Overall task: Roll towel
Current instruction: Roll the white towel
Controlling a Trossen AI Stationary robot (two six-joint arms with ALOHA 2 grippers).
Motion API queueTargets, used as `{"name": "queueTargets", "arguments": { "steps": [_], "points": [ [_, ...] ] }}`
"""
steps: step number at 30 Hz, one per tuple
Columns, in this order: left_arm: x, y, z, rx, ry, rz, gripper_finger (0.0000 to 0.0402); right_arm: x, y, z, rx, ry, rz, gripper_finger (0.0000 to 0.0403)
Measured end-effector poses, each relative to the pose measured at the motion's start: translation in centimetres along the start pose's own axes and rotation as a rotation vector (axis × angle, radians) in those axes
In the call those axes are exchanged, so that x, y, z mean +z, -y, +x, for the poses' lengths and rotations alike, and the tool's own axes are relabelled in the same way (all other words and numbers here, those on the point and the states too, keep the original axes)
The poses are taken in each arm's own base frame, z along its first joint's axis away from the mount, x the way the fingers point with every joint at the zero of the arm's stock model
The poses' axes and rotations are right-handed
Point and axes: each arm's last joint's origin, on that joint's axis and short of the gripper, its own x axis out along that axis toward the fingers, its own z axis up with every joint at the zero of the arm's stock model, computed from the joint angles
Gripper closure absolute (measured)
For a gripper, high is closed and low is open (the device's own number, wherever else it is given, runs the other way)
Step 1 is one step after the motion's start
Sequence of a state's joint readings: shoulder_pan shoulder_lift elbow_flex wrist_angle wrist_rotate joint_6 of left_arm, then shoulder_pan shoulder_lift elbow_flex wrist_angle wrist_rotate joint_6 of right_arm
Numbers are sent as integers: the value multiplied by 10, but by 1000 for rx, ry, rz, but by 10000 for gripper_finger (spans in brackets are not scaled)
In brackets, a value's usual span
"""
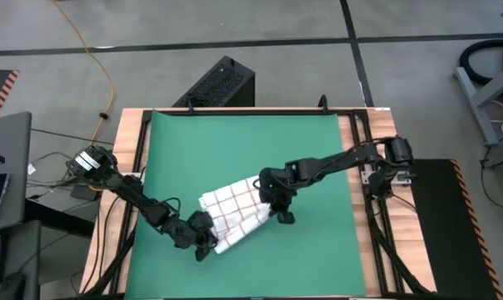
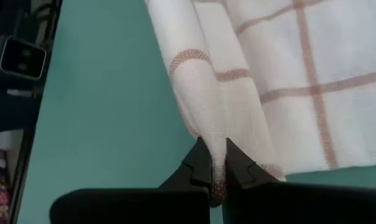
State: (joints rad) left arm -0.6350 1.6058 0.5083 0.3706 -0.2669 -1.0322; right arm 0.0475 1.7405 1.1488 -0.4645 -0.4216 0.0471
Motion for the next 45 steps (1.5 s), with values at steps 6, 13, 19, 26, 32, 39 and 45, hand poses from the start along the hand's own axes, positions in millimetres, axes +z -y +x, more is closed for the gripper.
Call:
{"name": "queueTargets", "arguments": {
  "steps": [6,13,19,26,32,39,45],
  "points": [
    [0,0,0,-2,1,2,402,-1,13,-4,1,12,39,385],
    [0,1,0,-7,0,0,401,-2,34,2,-16,11,77,385],
    [0,2,0,-28,-17,-5,402,-3,49,27,-23,11,98,384],
    [1,3,0,-39,-6,-48,402,9,41,17,-7,-15,81,385],
    [24,38,-11,-101,141,-11,401,8,32,21,-20,-47,33,385],
    [40,39,-12,192,339,125,402,9,24,24,-33,-50,8,385],
    [54,20,6,250,323,192,402,8,22,25,-39,-56,4,385]
  ]
}}
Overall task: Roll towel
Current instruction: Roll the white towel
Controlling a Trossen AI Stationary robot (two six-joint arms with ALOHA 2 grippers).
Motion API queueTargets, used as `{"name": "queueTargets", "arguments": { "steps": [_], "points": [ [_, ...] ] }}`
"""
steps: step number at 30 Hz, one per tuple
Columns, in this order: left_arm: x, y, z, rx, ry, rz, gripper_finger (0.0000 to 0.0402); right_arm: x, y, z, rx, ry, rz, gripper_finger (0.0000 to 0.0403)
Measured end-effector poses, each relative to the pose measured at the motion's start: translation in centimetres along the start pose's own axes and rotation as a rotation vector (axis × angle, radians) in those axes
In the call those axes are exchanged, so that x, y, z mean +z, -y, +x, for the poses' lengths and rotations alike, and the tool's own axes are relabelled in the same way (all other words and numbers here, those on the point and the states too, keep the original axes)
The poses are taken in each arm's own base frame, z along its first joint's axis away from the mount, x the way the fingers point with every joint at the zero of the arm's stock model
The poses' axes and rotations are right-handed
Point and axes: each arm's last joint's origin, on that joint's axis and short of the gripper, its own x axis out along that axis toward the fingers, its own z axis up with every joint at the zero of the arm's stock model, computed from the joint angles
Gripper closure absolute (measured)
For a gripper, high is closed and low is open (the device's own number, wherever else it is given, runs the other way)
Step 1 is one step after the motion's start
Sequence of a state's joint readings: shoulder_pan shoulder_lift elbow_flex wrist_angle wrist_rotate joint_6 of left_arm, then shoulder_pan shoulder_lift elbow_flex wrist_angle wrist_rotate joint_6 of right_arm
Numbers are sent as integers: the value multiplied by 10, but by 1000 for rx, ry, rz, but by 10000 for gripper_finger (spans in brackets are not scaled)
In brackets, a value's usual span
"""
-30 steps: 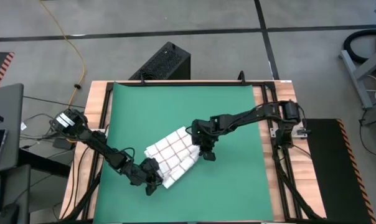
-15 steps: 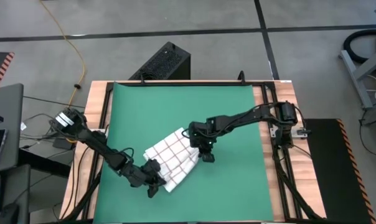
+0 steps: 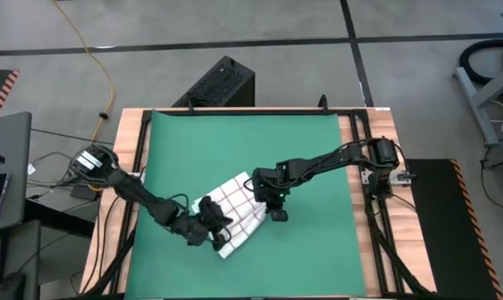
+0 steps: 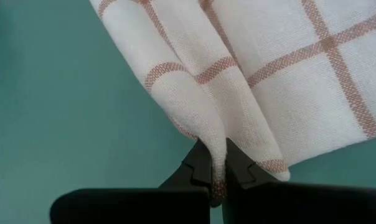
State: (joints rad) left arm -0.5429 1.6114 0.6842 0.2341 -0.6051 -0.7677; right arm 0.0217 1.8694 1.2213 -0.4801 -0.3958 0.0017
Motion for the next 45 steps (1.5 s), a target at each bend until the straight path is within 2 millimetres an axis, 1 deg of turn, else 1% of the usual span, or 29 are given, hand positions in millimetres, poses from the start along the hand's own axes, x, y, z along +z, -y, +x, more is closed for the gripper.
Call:
{"name": "queueTargets", "arguments": {
  "steps": [2,6,12,17,20,24,30,37,41,45],
  "points": [
    [4,-1,6,-38,-1,23,402,0,0,0,-5,-1,0,385],
    [13,-3,10,-82,17,48,402,0,0,0,-5,0,3,385],
    [20,-13,17,-46,16,103,401,0,0,0,-5,0,5,385],
    [24,-20,27,-69,5,107,402,0,0,0,-9,1,5,385],
    [18,-19,36,-114,-13,109,402,0,0,0,-12,0,6,385],
    [10,-19,45,-123,-21,91,401,-1,0,0,-13,-5,10,385],
    [-3,-22,54,-116,-75,87,402,-1,0,0,-20,-7,9,385],
    [-10,-20,63,-175,-80,57,402,-1,-3,1,-16,-16,5,385],
    [-11,-20,62,-204,-105,53,402,8,-6,-5,19,-3,2,385],
    [-12,-18,62,-240,-131,34,401,21,-4,-17,14,36,-6,385]
  ]
}}
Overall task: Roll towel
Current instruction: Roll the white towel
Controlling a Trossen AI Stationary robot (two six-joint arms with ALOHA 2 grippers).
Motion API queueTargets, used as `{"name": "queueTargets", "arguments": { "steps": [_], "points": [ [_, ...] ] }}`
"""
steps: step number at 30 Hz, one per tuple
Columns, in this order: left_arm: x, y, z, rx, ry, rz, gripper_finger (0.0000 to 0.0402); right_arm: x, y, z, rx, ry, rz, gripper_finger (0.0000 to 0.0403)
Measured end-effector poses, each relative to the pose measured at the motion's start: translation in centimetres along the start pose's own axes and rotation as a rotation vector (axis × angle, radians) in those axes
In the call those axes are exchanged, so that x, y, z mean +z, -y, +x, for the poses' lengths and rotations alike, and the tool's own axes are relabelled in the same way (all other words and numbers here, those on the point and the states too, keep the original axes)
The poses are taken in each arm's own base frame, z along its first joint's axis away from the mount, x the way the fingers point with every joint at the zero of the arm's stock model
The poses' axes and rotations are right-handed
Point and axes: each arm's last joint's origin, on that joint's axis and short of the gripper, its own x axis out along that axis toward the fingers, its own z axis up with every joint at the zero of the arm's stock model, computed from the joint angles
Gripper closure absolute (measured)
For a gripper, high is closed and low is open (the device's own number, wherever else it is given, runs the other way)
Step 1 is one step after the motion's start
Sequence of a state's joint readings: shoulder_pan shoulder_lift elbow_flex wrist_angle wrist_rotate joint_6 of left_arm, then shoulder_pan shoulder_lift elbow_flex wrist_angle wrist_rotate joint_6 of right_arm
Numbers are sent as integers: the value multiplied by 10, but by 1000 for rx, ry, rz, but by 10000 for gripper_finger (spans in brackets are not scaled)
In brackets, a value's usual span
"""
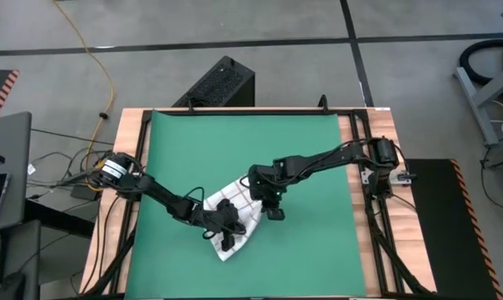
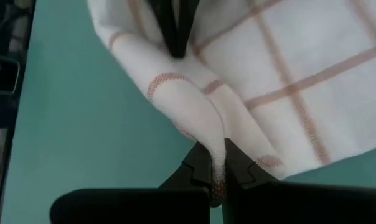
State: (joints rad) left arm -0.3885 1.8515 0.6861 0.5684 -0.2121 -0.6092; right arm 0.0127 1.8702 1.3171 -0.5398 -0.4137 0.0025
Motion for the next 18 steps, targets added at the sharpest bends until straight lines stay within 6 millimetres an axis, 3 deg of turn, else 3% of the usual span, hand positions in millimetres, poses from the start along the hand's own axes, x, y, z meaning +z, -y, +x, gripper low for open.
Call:
{"name": "queueTargets", "arguments": {
  "steps": [8,18],
  "points": [
    [1,0,0,-10,1,-16,401,-6,24,-5,-40,18,46,385],
    [0,2,0,-44,-10,-19,401,1,33,-8,-54,102,31,385]
  ]
}}
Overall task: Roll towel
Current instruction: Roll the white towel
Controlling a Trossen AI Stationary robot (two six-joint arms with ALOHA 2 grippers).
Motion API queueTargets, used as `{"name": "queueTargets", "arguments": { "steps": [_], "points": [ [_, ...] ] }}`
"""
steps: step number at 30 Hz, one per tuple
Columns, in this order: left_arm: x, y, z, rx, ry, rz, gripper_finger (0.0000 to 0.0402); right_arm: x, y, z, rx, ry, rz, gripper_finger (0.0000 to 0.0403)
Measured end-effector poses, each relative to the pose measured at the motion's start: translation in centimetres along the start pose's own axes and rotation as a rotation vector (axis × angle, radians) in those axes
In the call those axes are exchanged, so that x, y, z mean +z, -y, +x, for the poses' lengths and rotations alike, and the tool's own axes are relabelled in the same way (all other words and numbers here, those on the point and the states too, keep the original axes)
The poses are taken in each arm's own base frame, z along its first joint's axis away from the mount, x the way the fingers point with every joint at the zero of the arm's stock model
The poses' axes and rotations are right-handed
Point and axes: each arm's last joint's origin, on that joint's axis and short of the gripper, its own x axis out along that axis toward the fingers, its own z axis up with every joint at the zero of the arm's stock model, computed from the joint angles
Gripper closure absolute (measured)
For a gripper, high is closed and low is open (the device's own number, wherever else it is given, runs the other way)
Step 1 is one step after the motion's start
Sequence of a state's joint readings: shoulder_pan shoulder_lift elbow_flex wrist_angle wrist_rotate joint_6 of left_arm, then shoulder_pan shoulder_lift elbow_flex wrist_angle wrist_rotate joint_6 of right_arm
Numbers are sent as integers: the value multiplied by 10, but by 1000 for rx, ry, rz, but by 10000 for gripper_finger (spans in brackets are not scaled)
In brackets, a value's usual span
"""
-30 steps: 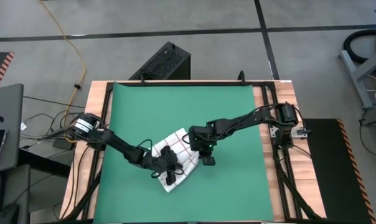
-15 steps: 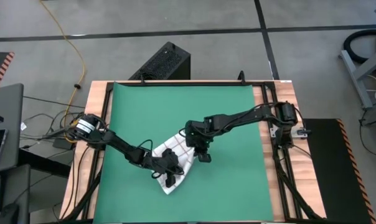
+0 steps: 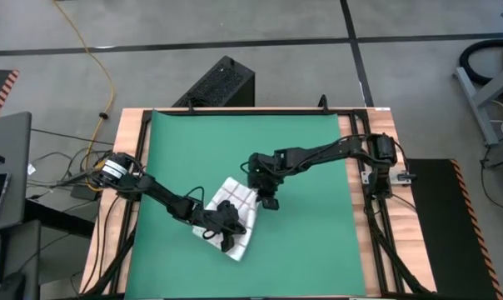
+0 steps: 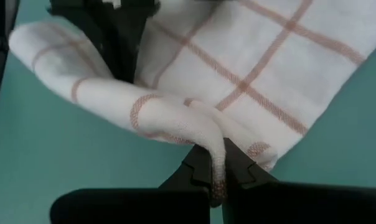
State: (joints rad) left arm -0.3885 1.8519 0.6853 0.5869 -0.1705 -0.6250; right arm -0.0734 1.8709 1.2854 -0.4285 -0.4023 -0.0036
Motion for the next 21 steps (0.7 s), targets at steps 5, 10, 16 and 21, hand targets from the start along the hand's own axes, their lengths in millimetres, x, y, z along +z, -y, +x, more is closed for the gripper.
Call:
{"name": "queueTargets", "arguments": {
  "steps": [5,10,16,21],
  "points": [
    [-1,0,0,-8,-8,2,401,-3,9,20,-2,-18,12,385],
    [-1,0,0,-6,-10,1,401,-4,16,30,-11,-9,15,385],
    [-1,0,0,-12,-21,-2,401,-4,17,29,-13,-11,17,385],
    [0,1,-1,-19,-23,-43,402,-9,23,41,-14,-40,32,385]
  ]
}}
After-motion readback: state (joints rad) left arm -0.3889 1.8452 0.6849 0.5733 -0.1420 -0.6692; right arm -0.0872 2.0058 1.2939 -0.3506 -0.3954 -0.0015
